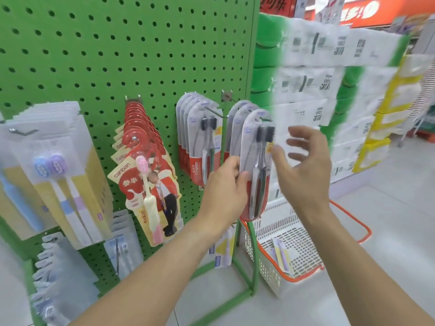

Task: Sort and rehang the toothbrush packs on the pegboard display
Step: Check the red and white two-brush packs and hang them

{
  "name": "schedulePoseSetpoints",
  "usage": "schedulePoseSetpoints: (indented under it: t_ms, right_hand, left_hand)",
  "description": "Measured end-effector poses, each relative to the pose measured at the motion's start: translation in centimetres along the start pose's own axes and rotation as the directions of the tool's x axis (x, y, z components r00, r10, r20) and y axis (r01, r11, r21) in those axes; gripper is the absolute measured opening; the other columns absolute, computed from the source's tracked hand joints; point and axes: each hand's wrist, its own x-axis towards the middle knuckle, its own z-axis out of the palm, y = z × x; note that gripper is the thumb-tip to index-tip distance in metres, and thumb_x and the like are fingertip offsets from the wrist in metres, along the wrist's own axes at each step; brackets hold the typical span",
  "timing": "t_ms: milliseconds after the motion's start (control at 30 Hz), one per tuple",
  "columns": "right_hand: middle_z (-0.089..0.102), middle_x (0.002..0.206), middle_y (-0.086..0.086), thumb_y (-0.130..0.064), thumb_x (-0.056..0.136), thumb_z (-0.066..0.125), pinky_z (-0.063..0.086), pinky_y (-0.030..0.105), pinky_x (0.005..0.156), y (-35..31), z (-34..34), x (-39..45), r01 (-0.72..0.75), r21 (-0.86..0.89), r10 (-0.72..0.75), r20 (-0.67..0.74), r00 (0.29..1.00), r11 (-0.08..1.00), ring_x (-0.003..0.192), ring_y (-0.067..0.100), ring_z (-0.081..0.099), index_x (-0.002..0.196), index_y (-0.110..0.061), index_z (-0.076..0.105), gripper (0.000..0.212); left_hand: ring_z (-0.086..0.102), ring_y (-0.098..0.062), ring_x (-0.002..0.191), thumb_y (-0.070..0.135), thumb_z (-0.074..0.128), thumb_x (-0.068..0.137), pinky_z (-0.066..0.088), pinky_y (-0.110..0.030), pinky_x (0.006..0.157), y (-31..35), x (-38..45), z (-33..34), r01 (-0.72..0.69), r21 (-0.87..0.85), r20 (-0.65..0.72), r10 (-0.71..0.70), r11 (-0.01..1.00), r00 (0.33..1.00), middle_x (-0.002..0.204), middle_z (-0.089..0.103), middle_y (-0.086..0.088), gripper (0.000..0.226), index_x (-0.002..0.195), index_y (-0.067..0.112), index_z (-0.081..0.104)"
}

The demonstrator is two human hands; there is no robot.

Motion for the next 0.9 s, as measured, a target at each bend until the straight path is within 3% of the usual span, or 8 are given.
schedulePoseSetpoints:
  t_ms: [100, 233, 333, 533, 633, 767, 833, 900]
  right_hand:
    - [0.067, 0.101, -0.007, -0.012, 0.096, 0.062, 0.051, 0.016, 0.076, -0.3, 0.1, 4.7, 0.014, 0.002, -0.014, 0.004, 1.000, 1.000, 0.087, -0.003, 0.063, 0.110, -0.020, 0.065, 0.016]
    - [0.073, 0.092, -0.003, -0.014, 0.097, 0.062, 0.059, 0.040, 0.088, -0.1, 1.0, 11.1, 0.038, -0.186, 0.018, 0.292, 0.956, 0.982, 0.089, 0.016, 0.071, 0.105, -0.018, 0.075, 0.016]
    - [0.074, 0.101, 0.002, -0.013, 0.099, 0.063, 0.060, 0.044, 0.089, -0.3, 1.7, 14.3, 0.016, -0.259, 0.114, 0.479, 0.871, 0.966, 0.097, 0.027, 0.073, 0.110, -0.016, 0.074, 0.015]
    - [0.074, 0.102, -0.001, -0.013, 0.097, 0.068, 0.052, 0.012, 0.057, -0.2, 2.9, 16.7, 0.110, -0.306, 0.124, 0.652, 0.748, 0.946, 0.086, 0.023, 0.070, 0.114, -0.018, 0.074, 0.018]
    - [0.070, 0.090, -0.015, -0.013, 0.096, 0.070, 0.046, 0.008, 0.052, -0.2, 3.3, 17.1, 0.193, -0.341, 0.104, 0.687, 0.719, 0.920, 0.081, 0.025, 0.068, 0.113, -0.018, 0.076, 0.018]
    - [0.071, 0.086, -0.006, -0.011, 0.095, 0.070, 0.052, 0.014, 0.058, -0.8, 4.0, 17.3, 0.266, -0.365, 0.086, 0.717, 0.692, 0.892, 0.072, 0.020, 0.067, 0.105, -0.018, 0.078, 0.014]
    - [0.071, 0.083, -0.006, -0.005, 0.095, 0.070, 0.057, 0.021, 0.059, -1.1, 4.2, 17.5, 0.259, -0.363, 0.103, 0.735, 0.670, 0.895, 0.060, 0.010, 0.067, 0.103, -0.014, 0.078, 0.015]
    - [0.070, 0.081, -0.009, -0.002, 0.094, 0.069, 0.051, 0.011, 0.053, -1.3, 4.0, 17.8, 0.259, -0.362, 0.116, 0.751, 0.650, 0.895, 0.050, -0.002, 0.064, 0.103, -0.011, 0.077, 0.015]
  left_hand:
    - [0.032, -0.011, 0.047, 0.017, 0.052, 0.104, 0.028, -0.031, 0.051, -0.4, 0.5, 0.2, 0.005, 0.022, 0.015, -0.006, 1.000, 1.000, 0.055, 0.041, 0.004, 0.016, 0.091, 0.008, 0.050]
    - [0.059, -0.013, 0.057, 0.023, 0.052, 0.103, 0.052, -0.041, 0.059, -1.4, 1.0, 0.9, 0.008, 0.066, 0.042, -0.010, 0.998, 0.999, 0.066, 0.065, 0.006, 0.006, 0.103, 0.020, 0.057]
    - [0.064, -0.025, 0.062, 0.026, 0.050, 0.103, 0.054, -0.052, 0.062, -2.0, 1.1, 1.4, 0.002, 0.084, 0.061, -0.007, 0.996, 0.998, 0.073, 0.070, -0.004, 0.009, 0.106, 0.020, 0.056]
    - [0.037, -0.012, 0.048, 0.017, 0.052, 0.104, 0.030, -0.034, 0.052, -1.5, 1.0, 1.4, -0.032, 0.037, -0.014, 0.033, 0.999, 0.999, 0.058, 0.050, -0.001, 0.006, 0.100, 0.016, 0.055]
    - [0.036, -0.013, 0.048, 0.016, 0.052, 0.104, 0.030, -0.037, 0.052, -1.6, 1.0, 1.5, -0.037, 0.046, -0.036, 0.039, 0.998, 0.999, 0.055, 0.044, 0.004, 0.005, 0.100, 0.016, 0.056]
    - [0.034, -0.015, 0.047, 0.017, 0.052, 0.104, 0.031, -0.043, 0.050, -1.8, 0.6, 1.6, -0.063, 0.043, -0.070, 0.066, 0.997, 0.995, 0.053, 0.041, 0.007, 0.008, 0.096, 0.016, 0.054]
    - [0.035, -0.015, 0.047, 0.018, 0.052, 0.104, 0.030, -0.041, 0.049, -1.9, 0.4, 1.6, -0.067, 0.045, -0.088, 0.071, 0.997, 0.994, 0.053, 0.043, 0.005, 0.008, 0.096, 0.016, 0.053]
    - [0.037, -0.015, 0.047, 0.019, 0.052, 0.104, 0.033, -0.043, 0.050, -2.0, 0.4, 1.6, -0.055, 0.053, -0.087, 0.059, 0.997, 0.994, 0.053, 0.046, 0.004, 0.007, 0.097, 0.017, 0.052]
